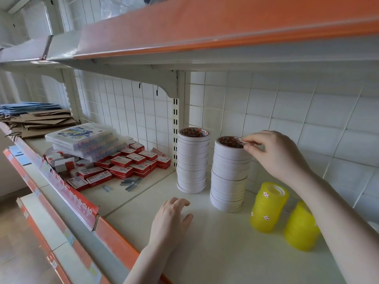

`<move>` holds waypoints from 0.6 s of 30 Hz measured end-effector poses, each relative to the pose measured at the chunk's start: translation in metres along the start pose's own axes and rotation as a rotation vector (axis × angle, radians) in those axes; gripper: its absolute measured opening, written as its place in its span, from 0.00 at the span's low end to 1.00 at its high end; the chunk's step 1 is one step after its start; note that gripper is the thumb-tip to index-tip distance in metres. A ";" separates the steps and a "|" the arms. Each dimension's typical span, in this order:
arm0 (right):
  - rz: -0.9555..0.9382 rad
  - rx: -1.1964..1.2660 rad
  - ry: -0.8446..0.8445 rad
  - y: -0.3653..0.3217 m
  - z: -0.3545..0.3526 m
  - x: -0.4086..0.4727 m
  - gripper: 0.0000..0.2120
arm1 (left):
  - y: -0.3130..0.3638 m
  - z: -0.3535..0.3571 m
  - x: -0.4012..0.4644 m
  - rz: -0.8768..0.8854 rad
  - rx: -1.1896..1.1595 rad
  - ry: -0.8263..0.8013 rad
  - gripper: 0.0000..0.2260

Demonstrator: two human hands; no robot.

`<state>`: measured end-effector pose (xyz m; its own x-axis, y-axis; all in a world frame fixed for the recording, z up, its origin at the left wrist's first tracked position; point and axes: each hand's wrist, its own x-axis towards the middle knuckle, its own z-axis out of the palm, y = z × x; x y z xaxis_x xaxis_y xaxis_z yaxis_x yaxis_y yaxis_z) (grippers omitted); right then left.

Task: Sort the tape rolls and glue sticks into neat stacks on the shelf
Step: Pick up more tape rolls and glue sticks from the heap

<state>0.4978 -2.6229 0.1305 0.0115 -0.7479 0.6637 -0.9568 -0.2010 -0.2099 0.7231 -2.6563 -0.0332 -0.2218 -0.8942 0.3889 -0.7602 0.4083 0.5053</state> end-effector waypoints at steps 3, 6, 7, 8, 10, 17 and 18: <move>0.057 -0.070 0.101 0.008 -0.013 -0.027 0.07 | 0.002 0.000 -0.002 0.025 -0.006 0.022 0.14; 0.134 -0.158 0.171 0.017 -0.022 -0.065 0.06 | 0.008 -0.003 -0.004 0.073 -0.007 0.036 0.15; 0.158 -0.192 0.194 0.020 -0.024 -0.079 0.06 | 0.011 -0.004 -0.005 0.085 -0.009 0.035 0.15; 0.176 -0.229 0.221 0.023 -0.025 -0.094 0.05 | 0.015 -0.006 -0.006 0.096 -0.016 0.035 0.15; 0.220 -0.297 0.278 0.027 -0.029 -0.126 0.06 | 0.025 -0.008 -0.010 0.118 -0.040 0.039 0.15; 0.426 -0.518 0.285 0.036 -0.060 -0.241 0.10 | 0.088 0.007 -0.043 0.240 -0.143 0.009 0.16; 0.449 -0.542 0.272 0.041 -0.068 -0.255 0.10 | 0.099 0.012 -0.050 0.261 -0.156 -0.007 0.16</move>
<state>0.4362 -2.3974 0.0013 -0.4182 -0.4878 0.7663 -0.8623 0.4784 -0.1661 0.6517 -2.5734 -0.0122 -0.4019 -0.7564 0.5160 -0.5743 0.6472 0.5014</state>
